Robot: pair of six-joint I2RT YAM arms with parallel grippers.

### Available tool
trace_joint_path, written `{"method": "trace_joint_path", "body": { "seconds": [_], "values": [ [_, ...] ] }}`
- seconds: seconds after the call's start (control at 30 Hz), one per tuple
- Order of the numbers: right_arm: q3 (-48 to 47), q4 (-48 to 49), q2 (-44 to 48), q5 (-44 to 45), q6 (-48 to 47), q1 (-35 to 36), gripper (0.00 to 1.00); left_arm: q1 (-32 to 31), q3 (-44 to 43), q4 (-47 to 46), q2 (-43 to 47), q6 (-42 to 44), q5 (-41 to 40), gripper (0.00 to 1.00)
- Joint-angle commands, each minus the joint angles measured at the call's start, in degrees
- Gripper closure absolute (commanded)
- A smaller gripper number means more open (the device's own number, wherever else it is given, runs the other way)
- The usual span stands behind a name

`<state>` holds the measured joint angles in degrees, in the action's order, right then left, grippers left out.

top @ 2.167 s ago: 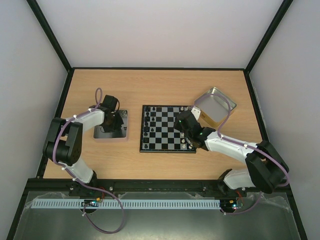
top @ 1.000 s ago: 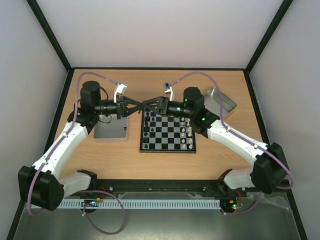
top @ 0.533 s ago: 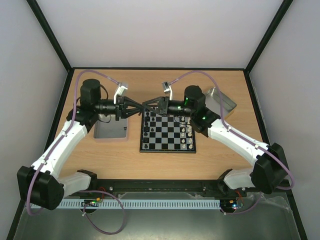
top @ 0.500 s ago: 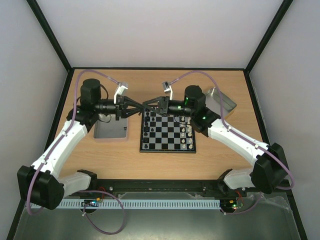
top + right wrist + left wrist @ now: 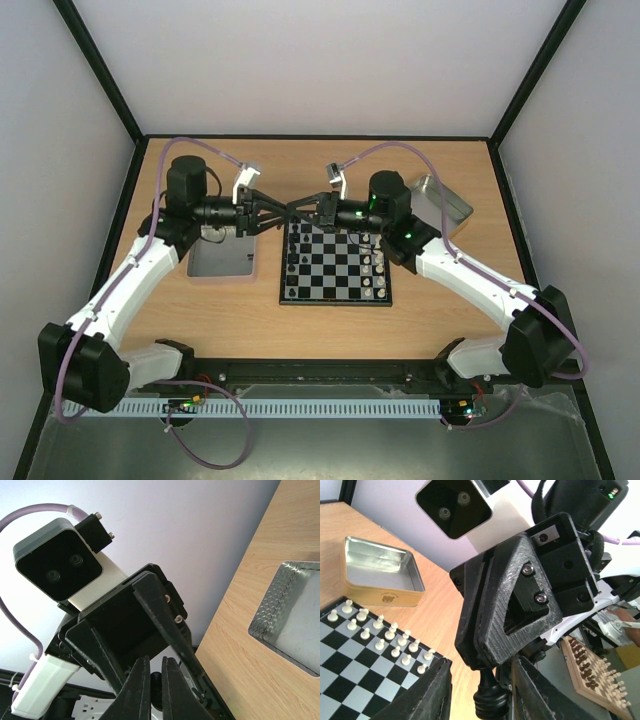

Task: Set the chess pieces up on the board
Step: Pick up the chess piece from the storage box.

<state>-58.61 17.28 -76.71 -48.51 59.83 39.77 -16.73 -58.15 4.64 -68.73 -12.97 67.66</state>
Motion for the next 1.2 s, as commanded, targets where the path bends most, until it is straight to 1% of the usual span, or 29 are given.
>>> {"method": "trace_joint_path", "body": {
  "seconds": [0.0,0.1,0.2,0.3,0.47,0.53,0.6,0.7,0.77,0.83,1.07,1.17],
  "values": [
    [1.32,0.91,1.55,3.25,0.58,0.25,0.98,-0.35,-0.54,-1.01,-1.56,-1.44,-1.08,0.61],
    [2.49,-0.12,2.30,6.17,0.29,0.22,0.98,-0.35,0.27,-1.51,-2.46,-2.80,-1.78,0.52],
    [3.83,-0.55,3.30,9.54,0.50,0.17,0.98,-0.37,2.38,-4.86,-2.51,-6.86,-2.95,0.43],
    [5.57,1.25,4.79,13.16,1.45,0.19,0.98,-0.68,7.08,-14.00,-0.87,-15.92,-5.45,0.34],
    [8.42,7.49,5.93,17.22,5.52,0.16,0.98,-1.25,14.31,-27.82,3.15,-30.89,-11.79,0.29],
    [9.30,9.72,5.97,18.07,7.35,0.21,0.98,-1.31,15.10,-28.69,4.04,-34.84,-14.51,0.30],
    [10.03,10.91,5.91,18.56,8.62,0.18,0.98,-1.34,15.42,-30.18,4.29,-38.67,-16.43,0.34],
    [10.47,11.19,5.65,19.18,9.50,0.12,0.98,-1.94,17.02,-37.53,4.18,-46.15,-17.40,0.39],
    [10.68,11.92,5.52,19.35,10.25,0.21,0.98,-2.53,17.81,-39.52,3.85,-49.64,-18.61,0.45],
    [11.02,13.29,5.44,19.46,11.36,0.20,0.98,-3.16,18.43,-40.02,3.49,-50.68,-19.56,0.48],
    [11.71,15.99,5.09,20.16,14.11,0.14,0.98,-4.58,19.75,-43.55,2.81,-53.29,-19.76,0.50],
    [11.91,16.74,4.50,20.03,14.79,0.20,0.98,-5.31,19.67,-43.87,2.26,-53.39,-19.61,0.59]
  ]
}}
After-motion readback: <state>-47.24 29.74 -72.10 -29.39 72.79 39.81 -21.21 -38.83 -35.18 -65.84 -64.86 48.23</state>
